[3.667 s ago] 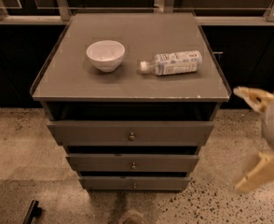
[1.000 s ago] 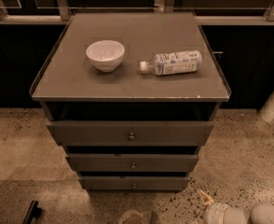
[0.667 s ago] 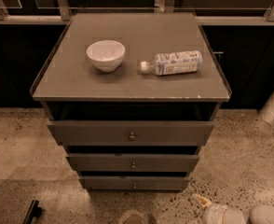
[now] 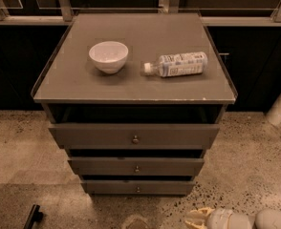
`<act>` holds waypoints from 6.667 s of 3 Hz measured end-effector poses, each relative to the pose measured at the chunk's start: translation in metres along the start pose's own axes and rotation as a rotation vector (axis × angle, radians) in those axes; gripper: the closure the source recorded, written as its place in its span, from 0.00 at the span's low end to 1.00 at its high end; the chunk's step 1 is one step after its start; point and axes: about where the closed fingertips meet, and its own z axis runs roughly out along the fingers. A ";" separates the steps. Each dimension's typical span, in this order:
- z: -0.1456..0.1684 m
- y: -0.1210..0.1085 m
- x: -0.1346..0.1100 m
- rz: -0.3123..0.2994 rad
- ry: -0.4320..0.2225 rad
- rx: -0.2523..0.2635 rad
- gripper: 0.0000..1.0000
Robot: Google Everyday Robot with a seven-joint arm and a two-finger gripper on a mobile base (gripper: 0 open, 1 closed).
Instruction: Open bottom drawer
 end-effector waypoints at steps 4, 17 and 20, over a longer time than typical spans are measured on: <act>0.088 -0.080 0.002 -0.110 -0.207 0.125 1.00; 0.265 -0.210 0.036 -0.061 -0.335 0.287 1.00; 0.281 -0.255 0.044 -0.044 -0.296 0.380 1.00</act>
Offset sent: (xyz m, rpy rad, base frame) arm 0.0649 0.0122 -0.0486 -0.0164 -0.2852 0.0025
